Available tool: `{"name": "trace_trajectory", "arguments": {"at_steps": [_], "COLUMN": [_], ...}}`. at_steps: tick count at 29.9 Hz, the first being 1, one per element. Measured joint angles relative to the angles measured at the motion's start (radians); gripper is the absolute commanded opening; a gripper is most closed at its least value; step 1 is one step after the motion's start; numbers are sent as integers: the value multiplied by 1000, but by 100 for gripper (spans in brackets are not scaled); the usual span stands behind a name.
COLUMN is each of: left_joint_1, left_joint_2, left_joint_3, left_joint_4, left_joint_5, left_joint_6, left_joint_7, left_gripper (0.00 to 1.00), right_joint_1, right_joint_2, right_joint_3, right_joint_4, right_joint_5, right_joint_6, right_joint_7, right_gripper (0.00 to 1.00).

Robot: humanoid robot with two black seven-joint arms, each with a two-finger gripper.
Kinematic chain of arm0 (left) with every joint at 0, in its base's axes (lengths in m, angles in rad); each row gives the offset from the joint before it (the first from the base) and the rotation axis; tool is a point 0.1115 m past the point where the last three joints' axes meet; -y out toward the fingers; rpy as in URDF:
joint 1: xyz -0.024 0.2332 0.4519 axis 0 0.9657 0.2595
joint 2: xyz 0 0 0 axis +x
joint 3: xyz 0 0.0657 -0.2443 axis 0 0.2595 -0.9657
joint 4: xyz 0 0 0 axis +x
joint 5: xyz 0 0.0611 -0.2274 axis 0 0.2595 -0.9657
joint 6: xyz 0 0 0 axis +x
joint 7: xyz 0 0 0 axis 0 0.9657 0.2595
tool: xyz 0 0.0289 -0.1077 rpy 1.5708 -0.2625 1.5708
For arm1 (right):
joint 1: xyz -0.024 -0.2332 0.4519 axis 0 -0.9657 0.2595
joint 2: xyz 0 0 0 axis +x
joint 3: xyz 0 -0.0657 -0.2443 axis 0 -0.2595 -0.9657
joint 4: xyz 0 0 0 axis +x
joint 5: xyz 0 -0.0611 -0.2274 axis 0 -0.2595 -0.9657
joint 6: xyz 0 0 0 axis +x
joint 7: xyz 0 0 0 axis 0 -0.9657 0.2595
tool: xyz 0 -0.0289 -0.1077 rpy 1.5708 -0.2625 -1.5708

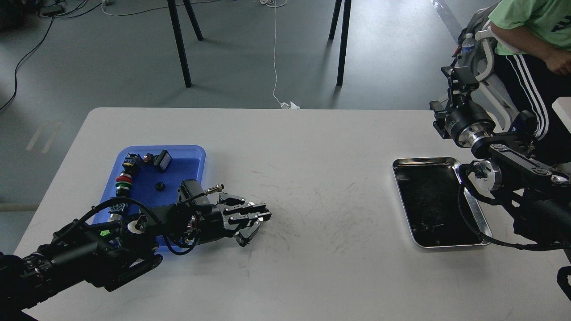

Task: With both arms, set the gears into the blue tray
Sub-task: 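Carry the black part into the blue tray with the left gripper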

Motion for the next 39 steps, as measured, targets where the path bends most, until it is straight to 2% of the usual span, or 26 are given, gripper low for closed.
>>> {"name": "trace_trajectory", "arguments": {"at_steps": [10,21,27,39], "left_joint_1": [10,-15,-33,-68], "left_joint_2": [29,193,211,386], "left_joint_3": [2,-9,-27,-39], "left_joint_4": [-2,-56,-66,-115], "left_joint_5": [-1,-18,-67,-94], "left_joint_6": [0,-6,-12,-6], "left_joint_7": [1,6,2,1], "left_gripper": [10,10,9,9], "right_joint_1": [-2,-8,-9,-6], "right_joint_2": [1,1,2,0], "right_joint_3": [0,0,0,-1], "right_joint_4": [0,-2,0,-3], "right_joint_5": [-3,-5,-8,-11], "right_joint_6": [0,0,0,0], "right_joint_7": [0,0,0,0], "right_gripper": [97,97,97,97]}}
